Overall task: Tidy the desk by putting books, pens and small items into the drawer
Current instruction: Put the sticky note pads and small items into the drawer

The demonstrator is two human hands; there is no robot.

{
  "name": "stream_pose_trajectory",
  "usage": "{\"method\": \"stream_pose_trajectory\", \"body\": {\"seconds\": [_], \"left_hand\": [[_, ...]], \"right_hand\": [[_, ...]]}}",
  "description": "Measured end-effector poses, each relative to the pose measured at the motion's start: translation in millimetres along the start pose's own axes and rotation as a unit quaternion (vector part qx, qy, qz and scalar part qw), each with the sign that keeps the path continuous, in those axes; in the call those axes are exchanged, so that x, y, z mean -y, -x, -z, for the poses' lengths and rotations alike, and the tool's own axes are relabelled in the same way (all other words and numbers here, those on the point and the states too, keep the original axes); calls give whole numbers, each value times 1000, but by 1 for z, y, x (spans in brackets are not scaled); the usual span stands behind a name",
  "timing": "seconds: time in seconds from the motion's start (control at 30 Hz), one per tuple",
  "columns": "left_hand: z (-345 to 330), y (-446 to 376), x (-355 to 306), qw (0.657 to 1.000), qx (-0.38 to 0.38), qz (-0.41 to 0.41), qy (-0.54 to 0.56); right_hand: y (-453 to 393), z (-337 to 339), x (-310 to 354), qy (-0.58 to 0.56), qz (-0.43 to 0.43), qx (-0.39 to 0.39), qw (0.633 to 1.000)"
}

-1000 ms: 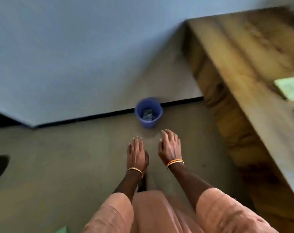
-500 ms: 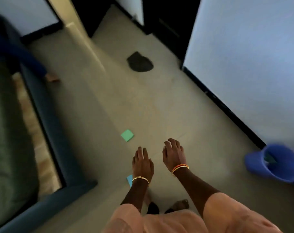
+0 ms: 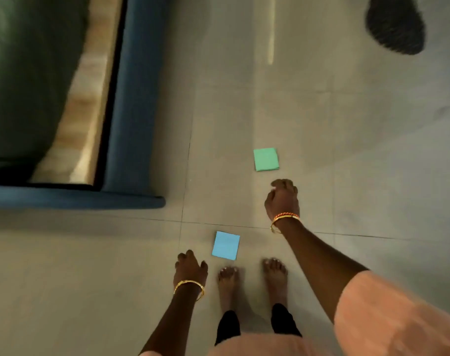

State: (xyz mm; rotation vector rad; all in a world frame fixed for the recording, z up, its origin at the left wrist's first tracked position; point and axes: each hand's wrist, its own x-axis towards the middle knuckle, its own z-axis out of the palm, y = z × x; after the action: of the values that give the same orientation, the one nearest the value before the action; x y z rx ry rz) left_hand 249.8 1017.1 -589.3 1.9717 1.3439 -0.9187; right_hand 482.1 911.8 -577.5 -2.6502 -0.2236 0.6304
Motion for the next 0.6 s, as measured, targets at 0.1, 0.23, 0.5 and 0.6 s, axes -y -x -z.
{"method": "stream_pose_trajectory", "body": {"seconds": [0.1,0.23,0.5,0.6], "left_hand": [[-69,-69,11,995,13,62,77],[-151,-132,5,985,8,89,150],[-223,-165,-24,975,-97,138,143],[-221,-171,-21,972,-106,141,154]], "right_hand": [[-67,-71,-30,-11,-37,16,999],[-139,-145,-62,-73,-122,23,989],[-218,-193,-91,-52,-171,-61,982],[-227,-198,-84,6,-168,-49,985]]}}
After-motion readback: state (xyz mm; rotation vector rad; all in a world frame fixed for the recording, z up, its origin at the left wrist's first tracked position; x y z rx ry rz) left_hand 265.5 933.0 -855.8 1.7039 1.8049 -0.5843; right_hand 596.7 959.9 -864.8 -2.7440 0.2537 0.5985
